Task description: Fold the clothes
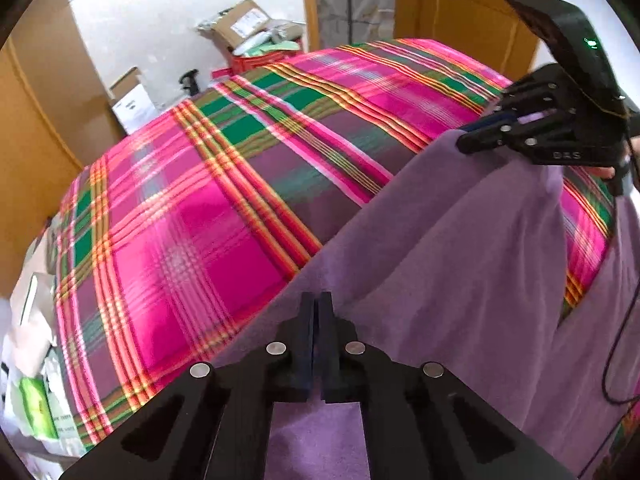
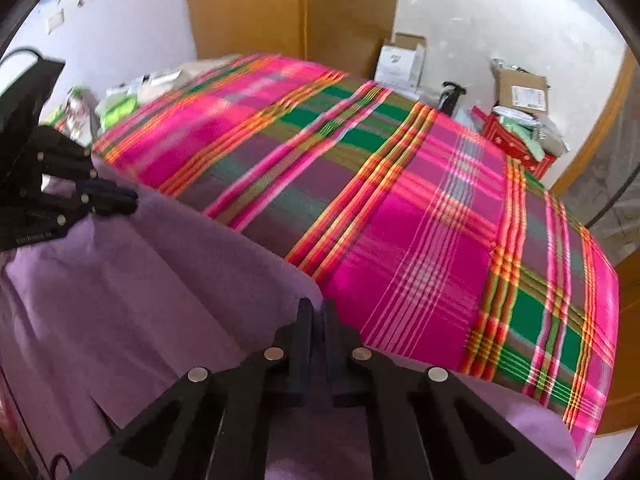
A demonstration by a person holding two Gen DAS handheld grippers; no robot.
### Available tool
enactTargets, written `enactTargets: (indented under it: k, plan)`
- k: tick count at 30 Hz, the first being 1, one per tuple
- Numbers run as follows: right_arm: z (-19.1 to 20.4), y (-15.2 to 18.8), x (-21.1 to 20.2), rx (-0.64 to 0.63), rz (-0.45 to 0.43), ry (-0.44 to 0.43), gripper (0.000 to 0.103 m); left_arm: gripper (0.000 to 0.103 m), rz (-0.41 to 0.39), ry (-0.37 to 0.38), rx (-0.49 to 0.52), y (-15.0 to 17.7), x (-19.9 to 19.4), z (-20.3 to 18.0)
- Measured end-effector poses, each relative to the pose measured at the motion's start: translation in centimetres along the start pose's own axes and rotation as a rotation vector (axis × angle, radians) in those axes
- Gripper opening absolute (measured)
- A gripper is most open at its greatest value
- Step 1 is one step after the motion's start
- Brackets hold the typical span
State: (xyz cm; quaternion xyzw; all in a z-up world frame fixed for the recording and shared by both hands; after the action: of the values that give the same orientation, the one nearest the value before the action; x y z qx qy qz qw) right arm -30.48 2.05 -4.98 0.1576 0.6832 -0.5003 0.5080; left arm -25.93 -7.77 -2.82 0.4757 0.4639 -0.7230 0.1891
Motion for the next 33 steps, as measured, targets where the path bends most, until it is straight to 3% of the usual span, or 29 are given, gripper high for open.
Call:
enactTargets:
  k: [9, 12, 15, 18, 26, 31, 33]
  plan:
    - [-1.4, -3.2, -0.2, 0.094, -0.106, 0.112, 0.005, 0.001, -0.073, -0.061, -0.123, -2.5, 0.1, 3.2]
    - [-1.5, -4.1, 1.0, 0.103, -0.092, 0.157, 0.005, 0.000, -0.063, -0.064, -0.154, -2.9, 1.0, 4.1]
    - [-1.8, -4.7, 2.2, 0.116, -0.078, 0.183, 0.005, 0.000, -0.060, -0.119, -0.184, -2.9, 1.9, 5.8]
    - [-1.9, -4.7, 3.2, 0.119, -0.066, 0.200, 0.005, 0.000, -0.044, -0.068, -0.261, -2.4, 2.5, 6.9]
    - [-1.6, -4.9, 4.3, 0.094, -0.045, 0.263, 0.006, 0.000, -0.086, -0.048, -0.268, -0.9, 0.4, 6.0]
    - [-1.8, -5.1, 1.1, 0.148, -0.115, 0.248, 0.009, 0.000, -0.115, 0.004, -0.269, 0.5, -2.3, 4.3]
    - [-2.1, -4.7, -1.0, 0.197, -0.144, 0.235, 0.017, 0.000, -0.119, 0.018, -0.260, 1.1, -3.0, 3.5]
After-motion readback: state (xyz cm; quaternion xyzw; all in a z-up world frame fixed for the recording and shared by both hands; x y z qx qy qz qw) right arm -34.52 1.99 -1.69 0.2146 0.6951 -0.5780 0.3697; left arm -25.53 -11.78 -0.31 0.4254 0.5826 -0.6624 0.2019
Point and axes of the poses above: each gripper's, at about its wrist camera, not at the fingertips, and x roughly the way its jaws point, z to its left, y to its underside, the point moved 6 cm from there along x, roughly the way its jaws point, and after that the axes turned 5 degrees about x, right-handed, at the moved point
